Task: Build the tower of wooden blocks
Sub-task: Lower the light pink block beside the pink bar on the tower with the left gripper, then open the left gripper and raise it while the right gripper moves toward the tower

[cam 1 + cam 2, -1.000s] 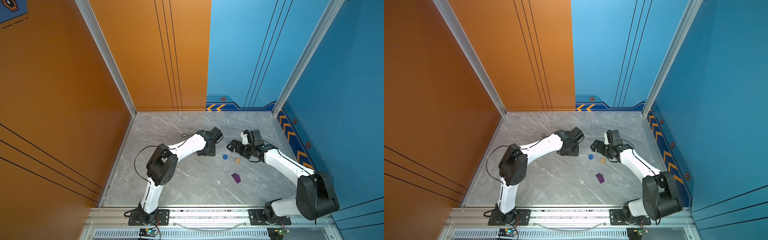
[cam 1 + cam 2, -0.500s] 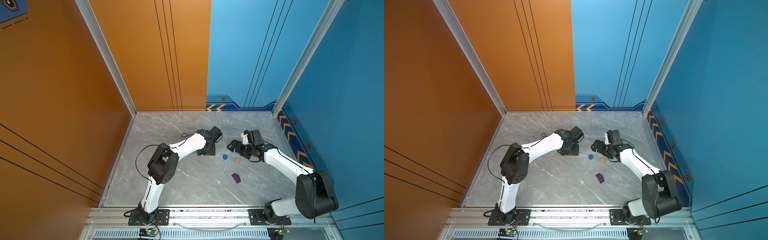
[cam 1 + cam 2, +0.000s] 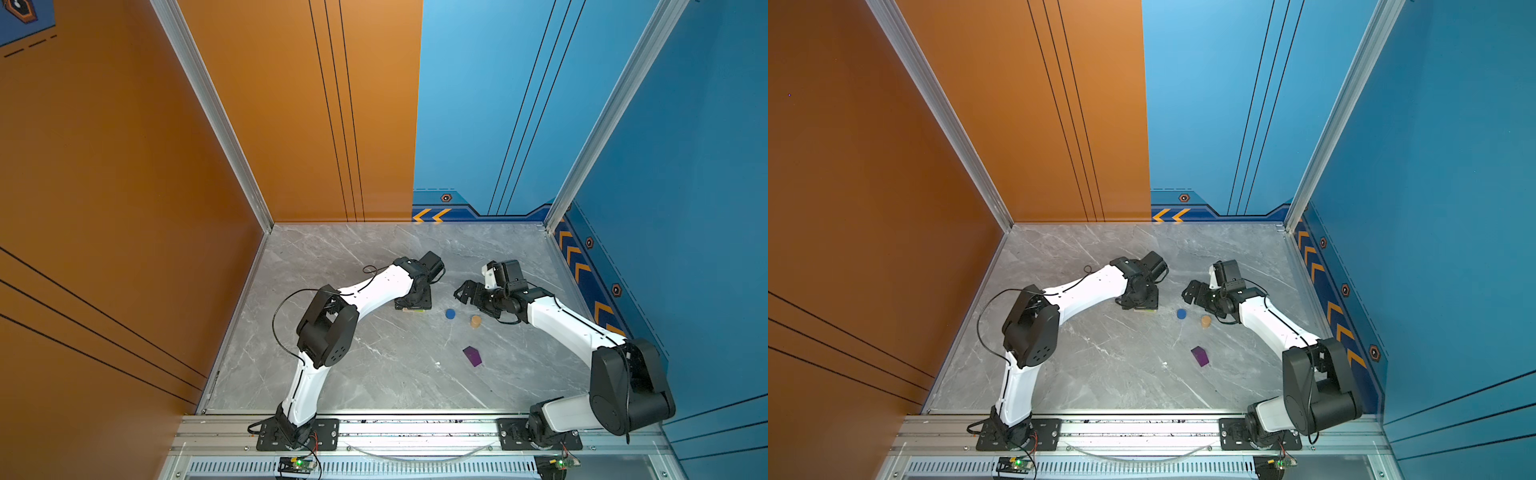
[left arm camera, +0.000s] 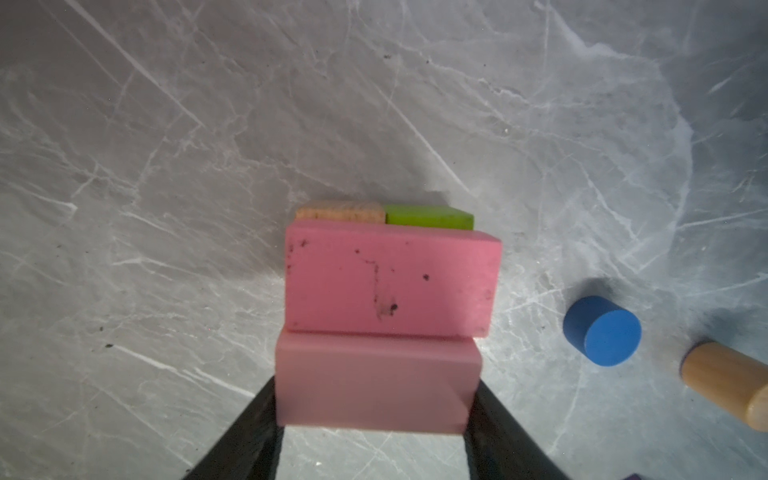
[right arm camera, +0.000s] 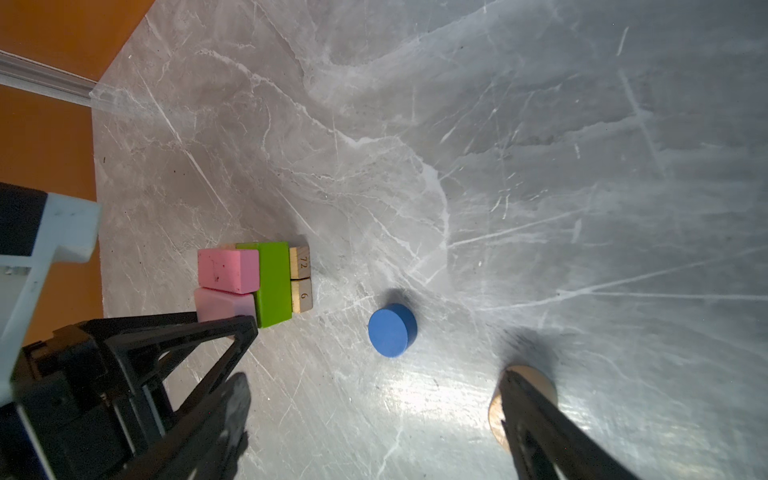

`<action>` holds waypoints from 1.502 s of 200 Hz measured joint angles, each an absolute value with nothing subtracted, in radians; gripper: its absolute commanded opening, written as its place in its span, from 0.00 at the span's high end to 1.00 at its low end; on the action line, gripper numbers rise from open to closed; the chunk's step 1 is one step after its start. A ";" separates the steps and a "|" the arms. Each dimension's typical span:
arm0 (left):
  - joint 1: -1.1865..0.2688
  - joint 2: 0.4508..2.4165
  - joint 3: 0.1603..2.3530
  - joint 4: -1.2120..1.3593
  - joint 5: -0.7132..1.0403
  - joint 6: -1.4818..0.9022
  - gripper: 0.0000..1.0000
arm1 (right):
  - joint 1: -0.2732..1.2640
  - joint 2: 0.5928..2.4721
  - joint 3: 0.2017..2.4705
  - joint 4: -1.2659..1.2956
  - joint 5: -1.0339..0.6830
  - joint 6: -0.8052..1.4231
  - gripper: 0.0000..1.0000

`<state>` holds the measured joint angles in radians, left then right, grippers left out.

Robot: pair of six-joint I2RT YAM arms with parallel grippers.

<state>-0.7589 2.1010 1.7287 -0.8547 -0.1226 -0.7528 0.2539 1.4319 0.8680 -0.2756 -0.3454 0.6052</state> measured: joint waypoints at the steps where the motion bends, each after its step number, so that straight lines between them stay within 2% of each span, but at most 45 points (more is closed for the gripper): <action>1: -0.759 2.101 1.729 -0.855 -0.123 -0.753 0.35 | 0.254 1.432 0.868 -0.276 -0.345 0.605 0.05; 168: -0.752 2.125 1.736 -0.854 -0.104 -0.753 0.30 | 0.247 1.437 0.866 -0.275 -0.359 0.605 0.05; 239: -0.752 2.125 1.738 -0.855 -0.102 -0.756 0.15 | 0.247 1.437 0.866 -0.275 -0.364 0.605 0.05; 243: -0.752 2.125 1.738 -0.855 -0.101 -0.755 0.10 | 0.247 1.437 0.866 -0.275 -0.364 0.605 0.05; 257: -0.752 2.125 1.739 -0.855 -0.101 -0.757 0.06 | 0.247 1.437 0.866 -0.275 -0.364 0.605 0.05; 300: -0.761 2.112 1.739 -0.855 -0.100 -0.749 0.04 | 0.247 1.437 0.866 -0.276 -0.364 0.605 0.05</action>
<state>-0.7609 2.1124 1.7386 -0.8555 -0.1001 -0.7490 0.2474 1.4372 0.8661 -0.2756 -0.3637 0.6052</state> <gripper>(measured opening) 0.962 0.947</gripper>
